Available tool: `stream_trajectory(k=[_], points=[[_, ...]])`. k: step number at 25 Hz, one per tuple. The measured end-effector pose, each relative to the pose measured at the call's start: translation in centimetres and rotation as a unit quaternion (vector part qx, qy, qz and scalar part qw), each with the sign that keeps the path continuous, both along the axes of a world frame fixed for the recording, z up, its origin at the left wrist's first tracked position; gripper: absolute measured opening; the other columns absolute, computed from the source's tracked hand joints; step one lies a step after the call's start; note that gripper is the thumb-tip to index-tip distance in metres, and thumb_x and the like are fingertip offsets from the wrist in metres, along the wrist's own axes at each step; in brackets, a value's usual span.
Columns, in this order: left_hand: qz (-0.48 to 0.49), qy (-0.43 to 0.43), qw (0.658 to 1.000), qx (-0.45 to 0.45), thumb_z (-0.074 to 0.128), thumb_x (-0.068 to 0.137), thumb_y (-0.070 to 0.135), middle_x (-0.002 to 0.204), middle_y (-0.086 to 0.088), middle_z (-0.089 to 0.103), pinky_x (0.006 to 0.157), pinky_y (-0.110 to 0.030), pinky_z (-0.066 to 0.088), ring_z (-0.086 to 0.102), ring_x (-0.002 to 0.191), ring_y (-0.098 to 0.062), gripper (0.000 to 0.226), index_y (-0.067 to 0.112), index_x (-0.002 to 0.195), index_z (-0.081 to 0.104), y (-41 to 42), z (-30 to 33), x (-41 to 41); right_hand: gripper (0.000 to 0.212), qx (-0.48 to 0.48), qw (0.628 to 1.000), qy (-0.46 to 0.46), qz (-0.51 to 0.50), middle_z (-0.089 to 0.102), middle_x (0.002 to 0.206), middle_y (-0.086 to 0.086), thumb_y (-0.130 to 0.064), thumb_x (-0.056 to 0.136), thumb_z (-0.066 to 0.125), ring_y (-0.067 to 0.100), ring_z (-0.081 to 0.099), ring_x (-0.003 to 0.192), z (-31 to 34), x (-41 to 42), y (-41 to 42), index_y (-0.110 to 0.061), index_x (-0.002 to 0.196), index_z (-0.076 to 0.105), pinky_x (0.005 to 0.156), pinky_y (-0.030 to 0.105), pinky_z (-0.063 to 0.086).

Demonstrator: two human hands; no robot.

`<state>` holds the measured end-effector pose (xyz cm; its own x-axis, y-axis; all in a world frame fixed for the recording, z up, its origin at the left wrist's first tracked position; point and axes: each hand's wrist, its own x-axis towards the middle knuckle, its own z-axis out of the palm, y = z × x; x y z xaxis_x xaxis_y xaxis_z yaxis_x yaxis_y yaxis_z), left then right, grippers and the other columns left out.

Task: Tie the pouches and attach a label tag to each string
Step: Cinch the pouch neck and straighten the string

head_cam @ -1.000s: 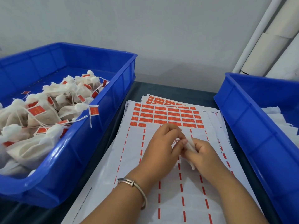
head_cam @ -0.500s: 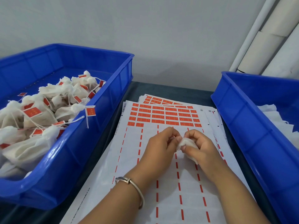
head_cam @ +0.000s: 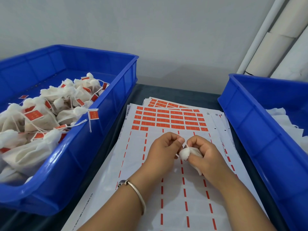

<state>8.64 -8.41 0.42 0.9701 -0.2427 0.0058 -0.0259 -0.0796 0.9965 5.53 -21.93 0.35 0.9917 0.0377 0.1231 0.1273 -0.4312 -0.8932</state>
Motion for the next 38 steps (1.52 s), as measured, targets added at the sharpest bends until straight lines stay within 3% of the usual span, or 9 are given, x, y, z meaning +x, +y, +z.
stream_trajectory(k=[5, 12, 18, 23, 26, 29, 31, 34, 38], points=[[0.027, -0.078, 0.992, 0.092, 0.048, 0.096, 0.029, 0.077, 0.016, 0.056, 0.056, -0.004, 0.038, 0.054, 0.072, 0.002, 0.019, 0.036, 0.079, 0.049, 0.0, 0.1, -0.5, 0.011, -0.009, 0.998, 0.007, -0.056, 0.057, 0.073, -0.013, -0.019, 0.087, 0.061, -0.005, 0.053, 0.072, -0.6, 0.5, 0.2, -0.025, 0.081, 0.055, 0.053, 0.005, 0.044], [0.032, -0.113, 0.987, 0.107, 0.044, 0.097, 0.03, 0.078, 0.017, 0.054, 0.055, -0.004, 0.039, 0.054, 0.073, -0.001, 0.02, 0.037, 0.079, 0.045, 0.0, 0.1, -0.6, 0.007, 0.008, 0.999, 0.012, -0.043, 0.062, 0.077, -0.021, -0.025, 0.09, 0.059, -0.005, 0.059, 0.076, -0.6, 0.4, 0.5, -0.027, 0.086, 0.053, 0.054, 0.004, 0.043], [0.034, -0.06, 0.99, 0.122, 0.043, 0.098, 0.028, 0.077, 0.015, 0.053, 0.054, -0.005, 0.036, 0.054, 0.07, -0.004, 0.019, 0.035, 0.08, 0.045, -0.1, -0.1, -0.2, 0.023, -0.016, 0.999, 0.022, -0.03, 0.061, 0.085, -0.011, -0.017, 0.081, 0.07, 0.01, 0.06, 0.08, -0.7, 0.2, 0.5, -0.03, 0.089, 0.053, 0.057, 0.01, 0.048], [0.047, 0.022, 0.998, 0.03, 0.048, 0.096, 0.03, 0.077, 0.01, 0.059, 0.059, -0.011, 0.04, 0.055, 0.069, -0.006, 0.014, 0.031, 0.084, 0.055, 0.0, 0.1, 0.1, 0.025, -0.019, 0.996, -0.04, -0.076, 0.058, 0.087, -0.028, -0.019, 0.083, 0.069, -0.017, 0.051, 0.09, -0.8, 0.1, 0.9, -0.038, 0.09, 0.054, 0.059, -0.002, 0.041], [0.033, 0.089, 0.995, 0.0, 0.049, 0.095, 0.033, 0.071, 0.005, 0.059, 0.058, -0.017, 0.043, 0.052, 0.063, -0.007, 0.016, 0.025, 0.088, 0.061, 0.1, 0.2, 0.2, 0.027, -0.023, 0.993, -0.061, -0.103, 0.058, 0.088, -0.028, -0.018, 0.084, 0.068, -0.02, 0.05, 0.09, -0.9, 0.2, 1.1, -0.043, 0.086, 0.056, 0.06, -0.004, 0.039], [0.036, 0.124, 0.992, 0.004, 0.051, 0.094, 0.033, 0.076, 0.002, 0.06, 0.061, -0.018, 0.044, 0.054, 0.069, -0.01, 0.018, 0.024, 0.084, 0.061, 0.0, 0.4, 0.2, 0.021, -0.021, 0.993, -0.054, -0.107, 0.061, 0.08, -0.032, -0.023, 0.085, 0.065, -0.02, 0.051, 0.088, -0.9, 0.4, 1.1, -0.042, 0.082, 0.057, 0.059, -0.005, 0.038], [0.047, 0.121, 0.991, 0.016, 0.051, 0.094, 0.034, 0.078, 0.004, 0.06, 0.06, -0.017, 0.043, 0.055, 0.072, -0.01, 0.019, 0.025, 0.079, 0.06, -0.2, 0.4, 0.1, 0.016, -0.016, 0.993, -0.051, -0.109, 0.059, 0.081, -0.038, -0.025, 0.086, 0.064, -0.019, 0.052, 0.087, -0.9, 0.6, 1.0, -0.04, 0.081, 0.058, 0.059, -0.005, 0.039], [0.07, 0.102, 0.992, 0.009, 0.054, 0.093, 0.034, 0.078, 0.008, 0.059, 0.058, -0.015, 0.04, 0.055, 0.075, -0.01, 0.017, 0.027, 0.078, 0.058, -0.3, 0.4, 0.0, 0.012, -0.003, 0.993, -0.039, -0.114, 0.061, 0.08, -0.032, -0.028, 0.089, 0.061, -0.017, 0.052, 0.086, -1.0, 0.7, 0.9, -0.038, 0.083, 0.06, 0.058, -0.002, 0.041], [0.084, 0.004, 0.996, 0.041, 0.063, 0.087, 0.027, 0.092, 0.023, 0.052, 0.054, -0.004, 0.041, 0.054, 0.085, 0.0, 0.018, 0.04, 0.085, 0.05, -0.2, 0.4, -0.4, 0.005, 0.057, 0.99, -0.005, -0.13, 0.061, 0.085, -0.034, -0.036, 0.089, 0.057, -0.015, 0.055, 0.086, -0.8, 0.8, 0.7, -0.034, 0.088, 0.062, 0.055, 0.003, 0.043]])
